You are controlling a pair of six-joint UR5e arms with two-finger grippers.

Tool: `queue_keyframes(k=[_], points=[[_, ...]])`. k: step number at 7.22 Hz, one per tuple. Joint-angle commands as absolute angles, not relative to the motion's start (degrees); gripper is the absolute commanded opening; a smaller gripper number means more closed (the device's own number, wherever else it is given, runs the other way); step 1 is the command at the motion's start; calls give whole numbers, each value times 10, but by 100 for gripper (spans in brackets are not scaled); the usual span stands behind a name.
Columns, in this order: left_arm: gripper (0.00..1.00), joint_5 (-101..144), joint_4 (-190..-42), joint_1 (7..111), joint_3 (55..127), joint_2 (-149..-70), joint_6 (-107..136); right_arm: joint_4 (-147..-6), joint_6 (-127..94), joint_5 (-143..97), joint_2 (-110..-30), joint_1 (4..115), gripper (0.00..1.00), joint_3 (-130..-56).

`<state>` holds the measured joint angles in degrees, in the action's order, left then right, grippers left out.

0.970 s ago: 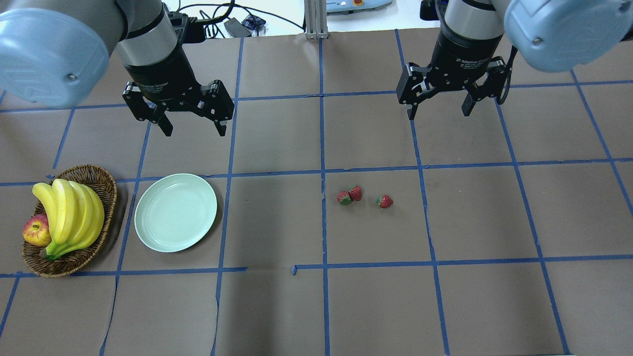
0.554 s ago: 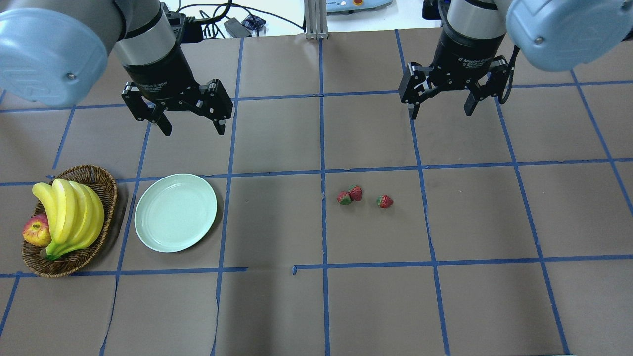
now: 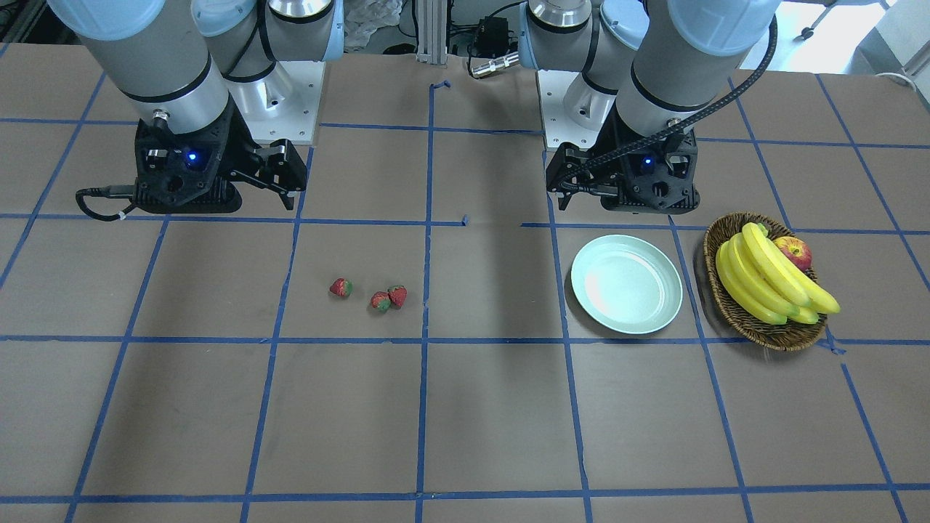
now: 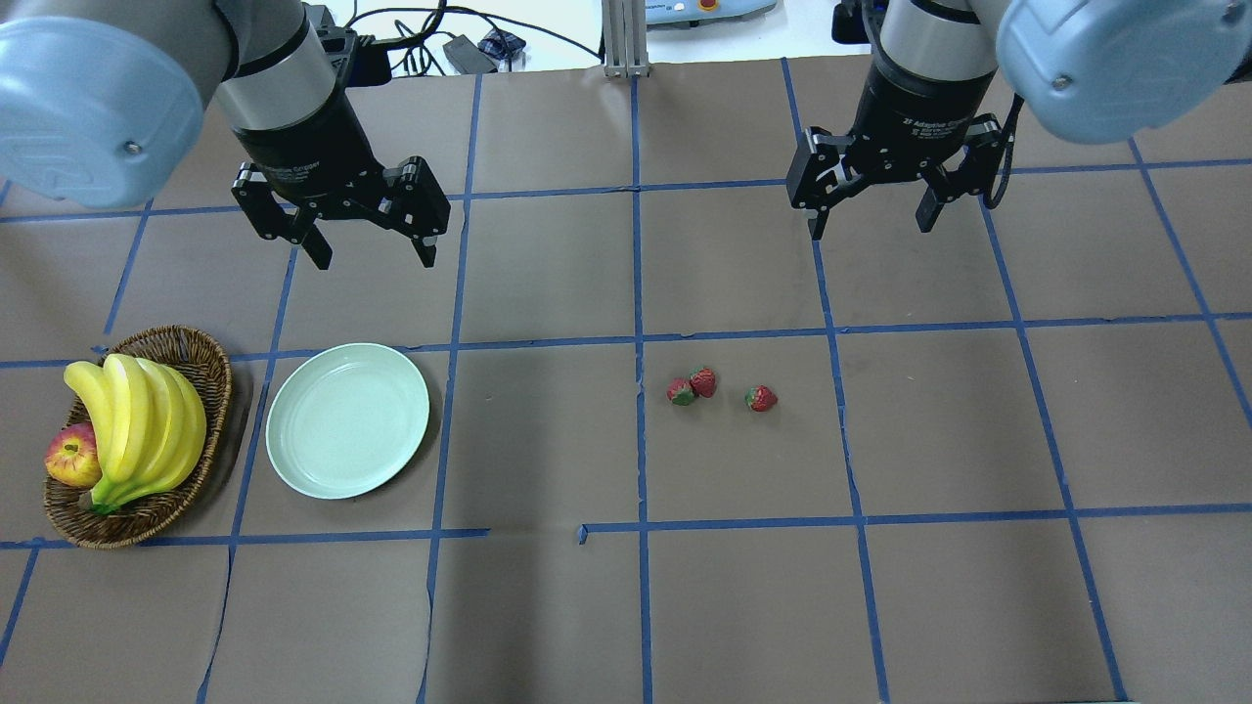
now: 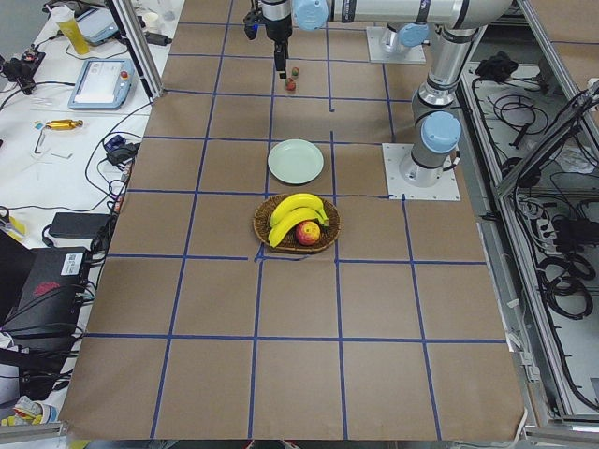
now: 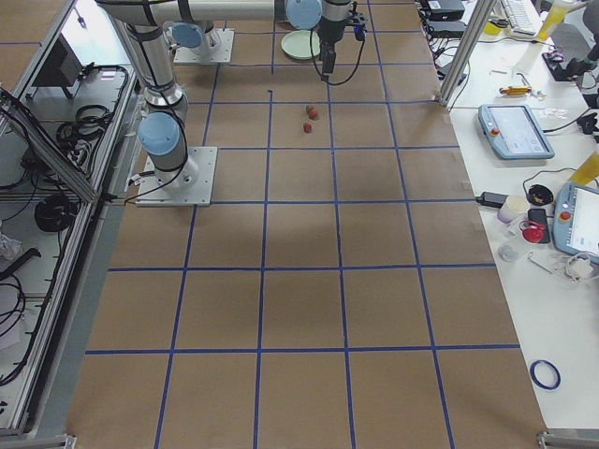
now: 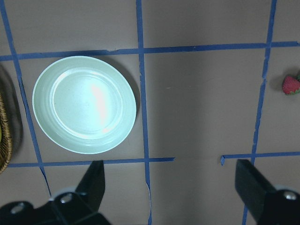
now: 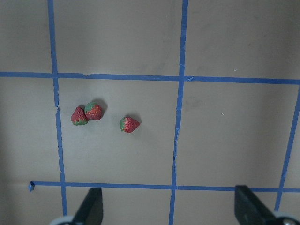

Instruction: Collect all strawberries into plate

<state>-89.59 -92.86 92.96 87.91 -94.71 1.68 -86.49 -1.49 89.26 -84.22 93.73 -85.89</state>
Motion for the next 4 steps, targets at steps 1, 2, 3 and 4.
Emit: queue_keyframes(k=[1,2,3,4], points=[[100,-895,-915,930,882,-950,18,-864,-15,891,-840,939,100,-860],[100,-894,-915,935,882,-949,20,-863,-14,889,-841,940,100,-860],[100,-892,-915,929,879,-950,17,-862,-14,890,-840,943,100,-865],[100,-892,-915,930,882,-949,21,-864,-14,883,-837,947,100,-877]])
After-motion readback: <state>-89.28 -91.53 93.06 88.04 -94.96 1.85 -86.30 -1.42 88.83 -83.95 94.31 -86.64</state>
